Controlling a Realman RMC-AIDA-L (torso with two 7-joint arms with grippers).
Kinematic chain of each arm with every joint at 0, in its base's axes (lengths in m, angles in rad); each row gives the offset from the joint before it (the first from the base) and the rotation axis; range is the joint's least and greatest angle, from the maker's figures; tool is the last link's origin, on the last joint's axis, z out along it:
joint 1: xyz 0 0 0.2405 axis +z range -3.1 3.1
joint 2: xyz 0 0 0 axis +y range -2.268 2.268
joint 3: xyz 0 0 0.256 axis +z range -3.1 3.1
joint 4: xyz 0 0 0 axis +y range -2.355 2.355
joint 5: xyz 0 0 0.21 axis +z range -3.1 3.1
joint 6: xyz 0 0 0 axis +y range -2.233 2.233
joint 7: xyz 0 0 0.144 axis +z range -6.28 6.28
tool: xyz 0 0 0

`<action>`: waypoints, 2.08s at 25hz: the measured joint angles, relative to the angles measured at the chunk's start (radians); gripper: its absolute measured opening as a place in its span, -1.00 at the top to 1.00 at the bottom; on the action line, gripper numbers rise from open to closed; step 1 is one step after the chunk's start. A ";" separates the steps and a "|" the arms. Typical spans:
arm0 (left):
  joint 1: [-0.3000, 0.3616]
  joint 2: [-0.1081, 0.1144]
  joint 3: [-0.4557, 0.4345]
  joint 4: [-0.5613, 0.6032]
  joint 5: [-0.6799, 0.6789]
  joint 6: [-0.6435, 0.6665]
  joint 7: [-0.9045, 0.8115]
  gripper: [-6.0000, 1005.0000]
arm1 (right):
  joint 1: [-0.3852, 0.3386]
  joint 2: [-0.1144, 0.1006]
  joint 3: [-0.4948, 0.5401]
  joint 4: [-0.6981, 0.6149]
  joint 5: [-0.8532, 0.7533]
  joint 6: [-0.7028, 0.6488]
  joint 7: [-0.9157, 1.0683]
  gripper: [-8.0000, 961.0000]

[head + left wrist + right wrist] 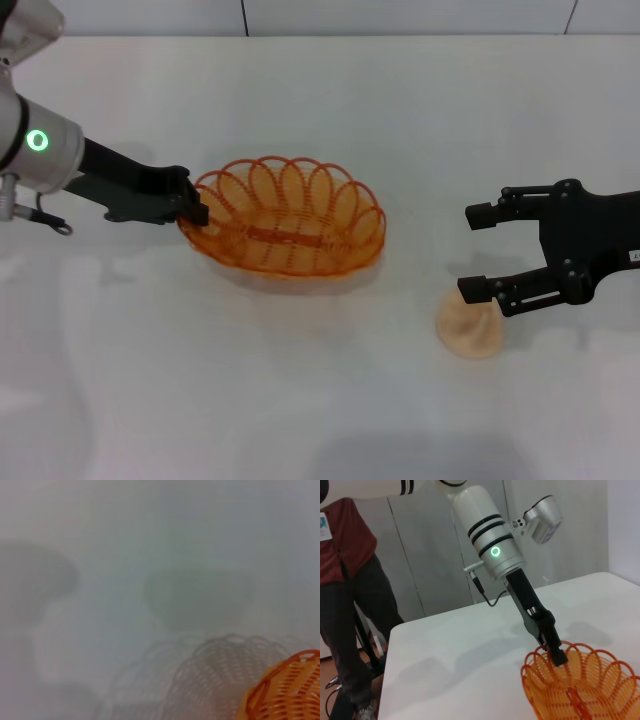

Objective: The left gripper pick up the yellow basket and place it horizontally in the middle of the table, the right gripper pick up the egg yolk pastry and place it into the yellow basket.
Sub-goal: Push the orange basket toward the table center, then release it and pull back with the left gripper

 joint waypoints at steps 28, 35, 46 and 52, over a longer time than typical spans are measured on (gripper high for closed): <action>-0.014 -0.025 0.000 -0.087 -0.022 -0.087 0.009 0.82 | 0.001 0.000 0.005 0.009 0.001 -0.011 -0.012 -0.78; -0.018 -0.026 0.000 -0.102 -0.023 -0.097 0.014 0.82 | 0.001 0.000 0.006 0.006 0.001 -0.021 -0.013 -0.78; -0.017 -0.029 0.000 -0.113 -0.024 -0.107 0.020 0.82 | -0.004 0.000 0.006 0.003 0.001 -0.029 -0.014 -0.78; -0.013 -0.033 0.000 -0.113 -0.024 -0.110 0.019 0.82 | -0.004 0.000 0.006 0.003 0.001 -0.033 -0.014 -0.78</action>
